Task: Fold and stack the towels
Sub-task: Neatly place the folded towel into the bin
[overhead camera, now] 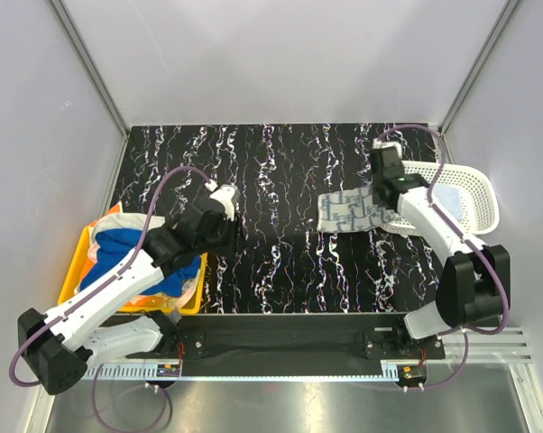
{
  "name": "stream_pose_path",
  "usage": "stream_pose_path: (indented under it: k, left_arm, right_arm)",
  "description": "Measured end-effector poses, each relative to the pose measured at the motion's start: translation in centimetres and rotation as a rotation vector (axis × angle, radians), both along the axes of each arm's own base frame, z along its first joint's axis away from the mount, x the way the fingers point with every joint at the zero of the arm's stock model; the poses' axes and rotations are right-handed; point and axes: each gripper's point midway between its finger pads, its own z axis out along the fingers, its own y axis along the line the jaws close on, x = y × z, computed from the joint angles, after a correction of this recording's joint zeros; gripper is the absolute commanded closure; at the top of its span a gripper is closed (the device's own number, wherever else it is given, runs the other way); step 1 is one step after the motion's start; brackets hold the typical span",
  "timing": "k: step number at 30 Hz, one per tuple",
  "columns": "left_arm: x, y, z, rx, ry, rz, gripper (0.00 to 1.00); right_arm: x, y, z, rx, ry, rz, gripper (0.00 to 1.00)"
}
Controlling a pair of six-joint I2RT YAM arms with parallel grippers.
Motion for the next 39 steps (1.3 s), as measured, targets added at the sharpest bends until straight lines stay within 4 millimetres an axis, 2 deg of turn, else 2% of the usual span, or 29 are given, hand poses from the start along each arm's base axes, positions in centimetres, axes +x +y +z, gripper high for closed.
stream_pose_path:
  k: [3, 7, 14, 19, 23, 29, 33, 35, 39]
  left_arm:
    - [-0.9, 0.3, -0.1, -0.001, 0.003, -0.029, 0.62]
    - [-2.1, 0.6, 0.3, -0.026, -0.007, -0.070, 0.62]
    - [-3.4, 1.0, 0.3, -0.049, -0.022, -0.115, 0.62]
    - [-4.2, 1.2, 0.8, -0.077, -0.048, -0.136, 0.62]
    - [-4.5, 1.2, 1.5, -0.101, -0.069, -0.150, 0.62]
    - [-4.9, 1.3, 1.9, -0.118, -0.083, -0.164, 0.62]
    - [-5.1, 1.4, 2.2, -0.128, -0.094, -0.166, 0.61]
    - [-5.1, 1.4, 2.3, -0.132, -0.098, -0.166, 0.61]
    - [-5.1, 1.4, 2.4, -0.133, -0.100, -0.166, 0.61]
  right_arm:
    - [0.8, -3.7, 0.7, -0.011, -0.008, -0.059, 1.00]
    - [1.9, -6.8, 1.7, -0.037, -0.023, -0.104, 1.00]
    - [2.7, -9.7, 0.2, -0.039, 0.018, -0.152, 1.00]
    - [2.9, -13.0, 0.4, -0.052, -0.017, -0.215, 1.00]
    - [2.7, -15.3, -0.1, -0.069, -0.048, -0.251, 1.00]
    - [2.7, -17.1, -1.4, -0.095, -0.085, -0.272, 1.00]
    - [3.9, -17.8, -2.0, -0.115, -0.120, -0.264, 1.00]
    - [4.6, -18.2, -2.8, -0.121, -0.123, -0.263, 1.00]
    - [5.4, -19.6, -5.8, -0.140, -0.062, -0.263, 1.00]
